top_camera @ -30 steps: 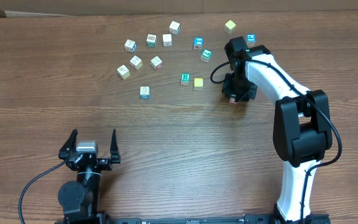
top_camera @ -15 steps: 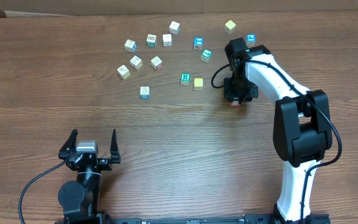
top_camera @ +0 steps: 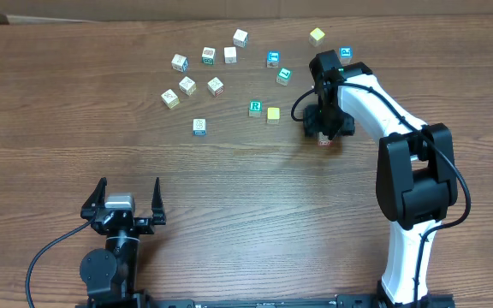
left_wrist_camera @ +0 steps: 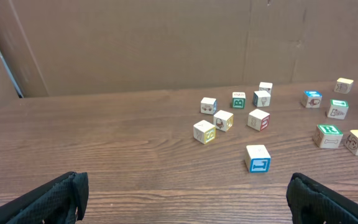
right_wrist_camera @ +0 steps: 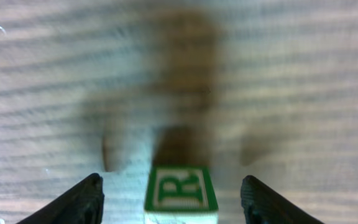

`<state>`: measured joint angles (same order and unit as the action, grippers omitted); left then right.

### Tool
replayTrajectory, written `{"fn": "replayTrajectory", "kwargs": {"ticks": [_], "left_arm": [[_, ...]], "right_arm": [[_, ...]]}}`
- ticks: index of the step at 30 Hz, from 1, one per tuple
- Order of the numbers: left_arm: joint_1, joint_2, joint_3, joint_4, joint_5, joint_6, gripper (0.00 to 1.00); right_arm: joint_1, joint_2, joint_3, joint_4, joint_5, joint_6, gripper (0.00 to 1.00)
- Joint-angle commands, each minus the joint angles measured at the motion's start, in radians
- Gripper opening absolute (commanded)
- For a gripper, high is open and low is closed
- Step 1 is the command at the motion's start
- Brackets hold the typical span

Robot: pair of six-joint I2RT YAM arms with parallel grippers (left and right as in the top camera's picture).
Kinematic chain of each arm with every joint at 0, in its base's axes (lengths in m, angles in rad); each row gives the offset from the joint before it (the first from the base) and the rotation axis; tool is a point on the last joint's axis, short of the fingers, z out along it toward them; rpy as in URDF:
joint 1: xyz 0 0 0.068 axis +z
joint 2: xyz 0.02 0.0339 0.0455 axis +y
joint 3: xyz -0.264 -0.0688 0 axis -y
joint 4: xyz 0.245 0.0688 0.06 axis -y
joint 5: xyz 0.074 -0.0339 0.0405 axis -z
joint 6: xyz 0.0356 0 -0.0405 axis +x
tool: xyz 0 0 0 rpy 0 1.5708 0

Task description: Form a tower

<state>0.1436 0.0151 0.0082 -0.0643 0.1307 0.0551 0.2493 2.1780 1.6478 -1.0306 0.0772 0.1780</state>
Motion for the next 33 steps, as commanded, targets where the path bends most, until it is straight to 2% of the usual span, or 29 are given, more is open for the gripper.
{"fn": "replayTrajectory", "kwargs": {"ticks": [1, 10, 14, 15, 16, 19, 26, 29, 31, 33], "left_arm": [[-0.007, -0.009, -0.003, -0.003, -0.003, -0.010, 1.00], [-0.007, -0.009, -0.003, -0.003, -0.003, -0.010, 1.00], [-0.007, -0.009, -0.003, -0.003, -0.003, -0.010, 0.99], [-0.007, -0.009, -0.003, -0.003, -0.003, -0.010, 0.99], [-0.007, -0.009, -0.003, -0.003, -0.003, -0.010, 1.00], [-0.007, -0.009, -0.003, -0.003, -0.003, -0.010, 0.99], [-0.007, -0.009, -0.003, -0.003, -0.003, -0.010, 1.00], [-0.007, -0.009, -0.003, -0.002, -0.003, -0.010, 1.00], [-0.007, -0.009, -0.003, -0.003, -0.003, -0.010, 1.00], [-0.007, -0.009, -0.003, -0.003, -0.003, -0.010, 0.99]], "right_arm": [[-0.003, -0.008, -0.003, 0.077, -0.003, -0.004, 0.70], [0.014, -0.008, -0.003, 0.342, -0.055, 0.061, 0.80], [0.027, -0.008, -0.003, 0.400, -0.120, 0.061, 0.79], [0.031, -0.008, -0.003, 0.412, -0.129, 0.062, 0.74], [0.035, -0.008, -0.003, 0.419, -0.136, 0.062, 0.70], [0.048, -0.008, -0.003, 0.421, -0.139, 0.061, 0.69], [0.034, -0.008, -0.003, 0.376, -0.110, 0.061, 0.81], [0.031, -0.008, -0.003, 0.362, -0.220, 0.060, 0.82], [0.034, -0.008, -0.003, 0.364, -0.306, 0.061, 0.76], [0.047, -0.008, -0.003, 0.365, -0.336, 0.061, 0.75]]}}
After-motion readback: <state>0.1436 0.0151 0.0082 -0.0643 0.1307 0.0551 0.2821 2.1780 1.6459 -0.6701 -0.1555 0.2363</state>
